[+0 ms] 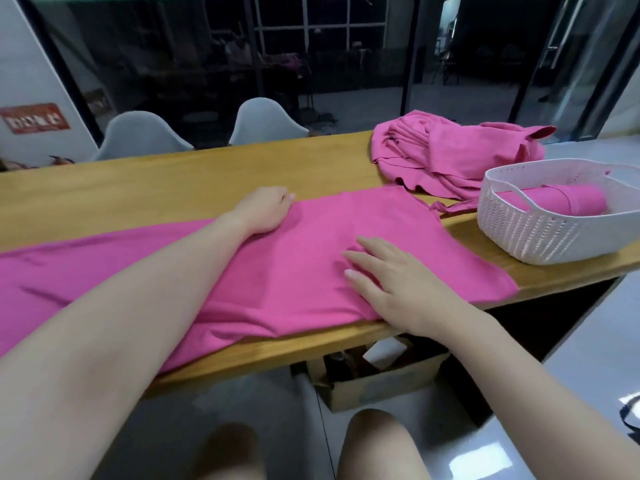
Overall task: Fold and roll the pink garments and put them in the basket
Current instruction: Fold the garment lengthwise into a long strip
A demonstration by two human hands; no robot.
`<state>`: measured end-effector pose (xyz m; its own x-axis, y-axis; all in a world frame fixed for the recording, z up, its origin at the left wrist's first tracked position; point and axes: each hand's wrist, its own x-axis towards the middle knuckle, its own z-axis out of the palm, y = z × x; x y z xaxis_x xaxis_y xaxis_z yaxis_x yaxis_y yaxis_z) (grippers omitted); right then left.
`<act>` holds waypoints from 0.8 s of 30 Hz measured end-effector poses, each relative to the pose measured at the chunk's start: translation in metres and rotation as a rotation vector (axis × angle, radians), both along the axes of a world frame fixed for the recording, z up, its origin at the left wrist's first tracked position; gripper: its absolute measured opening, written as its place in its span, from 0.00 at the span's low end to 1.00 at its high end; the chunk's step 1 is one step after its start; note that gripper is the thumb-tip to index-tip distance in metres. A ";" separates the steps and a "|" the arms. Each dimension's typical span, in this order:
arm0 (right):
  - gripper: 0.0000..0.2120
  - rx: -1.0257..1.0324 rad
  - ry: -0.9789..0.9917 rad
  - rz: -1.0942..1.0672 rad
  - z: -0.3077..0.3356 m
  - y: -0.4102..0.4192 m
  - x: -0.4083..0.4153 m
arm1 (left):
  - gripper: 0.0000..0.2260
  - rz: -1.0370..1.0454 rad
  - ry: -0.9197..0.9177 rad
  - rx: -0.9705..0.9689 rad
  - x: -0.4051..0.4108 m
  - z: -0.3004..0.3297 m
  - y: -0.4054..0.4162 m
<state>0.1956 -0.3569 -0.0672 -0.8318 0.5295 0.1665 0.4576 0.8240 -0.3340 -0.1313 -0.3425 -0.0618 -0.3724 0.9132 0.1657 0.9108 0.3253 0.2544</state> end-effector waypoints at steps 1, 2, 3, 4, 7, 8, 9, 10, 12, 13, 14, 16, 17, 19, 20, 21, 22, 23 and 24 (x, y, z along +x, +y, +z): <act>0.27 -0.034 -0.063 0.007 -0.001 0.000 -0.002 | 0.18 0.001 0.013 0.008 -0.003 -0.003 -0.008; 0.28 -0.030 -0.127 0.013 -0.003 0.001 -0.003 | 0.18 0.001 0.023 0.018 -0.005 -0.006 -0.013; 0.28 -0.009 -0.174 0.019 -0.005 0.002 -0.003 | 0.18 0.006 0.029 0.030 -0.005 -0.008 -0.018; 0.29 0.007 -0.199 0.025 -0.006 0.002 -0.003 | 0.17 0.010 0.034 0.040 -0.006 -0.008 -0.020; 0.30 0.025 -0.220 0.026 -0.007 0.000 0.001 | 0.15 0.009 0.058 0.020 -0.007 -0.004 -0.019; 0.29 0.030 -0.226 0.025 -0.007 0.000 0.003 | 0.15 0.001 0.068 0.006 -0.008 -0.003 -0.016; 0.29 0.034 -0.232 0.025 -0.007 0.000 0.005 | 0.15 -0.008 0.077 -0.005 -0.010 -0.003 -0.014; 0.30 0.034 -0.235 0.025 -0.007 -0.001 0.006 | 0.15 -0.017 0.086 -0.010 -0.012 -0.004 -0.012; 0.31 0.034 -0.238 0.021 -0.007 -0.001 0.007 | 0.15 -0.023 0.103 0.002 -0.014 -0.009 -0.009; 0.33 0.031 -0.236 0.016 -0.007 -0.002 0.007 | 0.16 -0.022 0.106 0.017 -0.014 -0.011 -0.009; 0.35 0.028 -0.232 0.011 -0.007 -0.003 0.008 | 0.16 -0.024 0.108 0.032 -0.013 -0.013 -0.009; 0.41 0.047 -0.220 0.026 -0.006 -0.006 0.011 | 0.17 -0.025 0.116 0.061 -0.011 -0.014 -0.009; 0.43 0.075 -0.213 0.055 -0.005 -0.009 0.012 | 0.17 -0.017 0.121 0.077 -0.010 -0.014 -0.010; 0.44 0.143 -0.204 0.134 -0.005 -0.017 0.010 | 0.16 0.001 0.145 0.094 -0.007 -0.013 -0.010; 0.44 0.163 -0.207 0.173 -0.005 -0.021 0.007 | 0.16 0.006 0.161 0.086 -0.005 -0.012 -0.011; 0.43 0.165 -0.212 0.205 -0.006 -0.025 0.004 | 0.15 0.010 0.172 0.069 -0.003 -0.010 -0.012; 0.41 0.158 -0.214 0.227 -0.007 -0.027 0.003 | 0.15 0.007 0.180 0.053 -0.003 -0.009 -0.013; 0.38 0.148 -0.215 0.239 -0.007 -0.028 0.002 | 0.15 0.000 0.177 0.038 -0.003 -0.006 -0.016; 0.36 0.137 -0.217 0.244 -0.007 -0.027 0.003 | 0.15 -0.009 0.166 0.026 -0.006 -0.004 -0.020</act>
